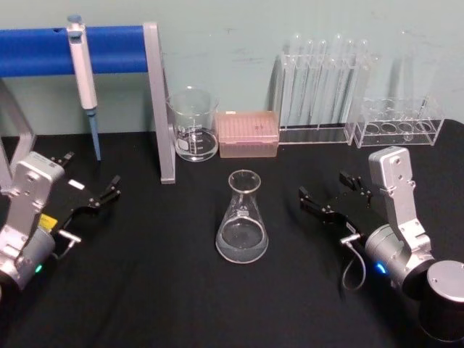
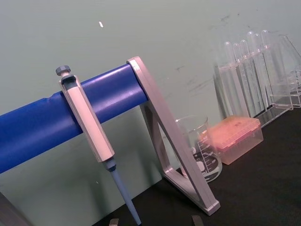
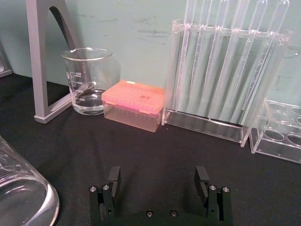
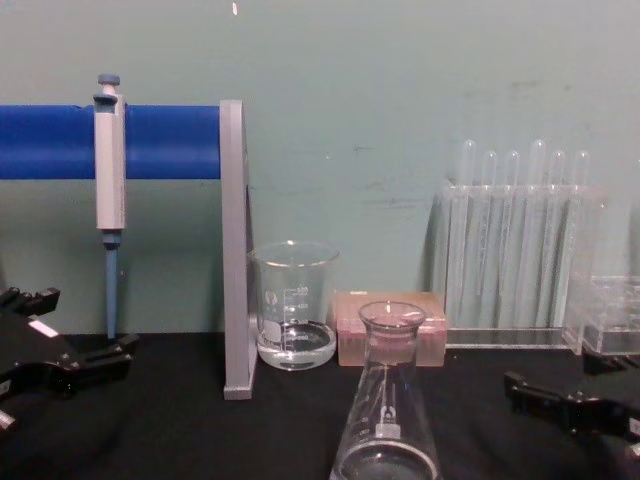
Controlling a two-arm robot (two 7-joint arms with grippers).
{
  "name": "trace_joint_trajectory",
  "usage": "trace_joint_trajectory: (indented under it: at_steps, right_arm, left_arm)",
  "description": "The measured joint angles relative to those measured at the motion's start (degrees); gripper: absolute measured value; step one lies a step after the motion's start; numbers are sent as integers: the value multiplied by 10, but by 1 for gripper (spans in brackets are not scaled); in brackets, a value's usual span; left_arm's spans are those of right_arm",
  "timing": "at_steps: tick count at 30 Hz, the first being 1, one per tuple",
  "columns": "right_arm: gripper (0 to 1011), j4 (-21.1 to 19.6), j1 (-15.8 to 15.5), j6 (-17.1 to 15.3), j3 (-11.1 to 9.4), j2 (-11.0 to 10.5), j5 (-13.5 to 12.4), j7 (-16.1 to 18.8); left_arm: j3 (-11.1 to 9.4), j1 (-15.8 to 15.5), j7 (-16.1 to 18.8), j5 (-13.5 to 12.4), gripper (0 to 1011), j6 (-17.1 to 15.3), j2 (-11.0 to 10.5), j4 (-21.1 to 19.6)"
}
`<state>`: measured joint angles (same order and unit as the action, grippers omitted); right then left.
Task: Grasp the erlenmeyer flask with one hand, shake it three times, then place it back.
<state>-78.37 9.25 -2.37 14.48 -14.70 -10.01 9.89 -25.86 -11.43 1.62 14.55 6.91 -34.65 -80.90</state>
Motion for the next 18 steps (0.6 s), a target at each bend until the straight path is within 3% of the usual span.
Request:
trace_joint_trajectory:
  at_steps: [18]
  right_arm:
    - [1003, -1, 0, 0, 1, -1, -2, 0]
  left_arm:
    - [0, 0, 0, 0, 1001, 0, 0, 0]
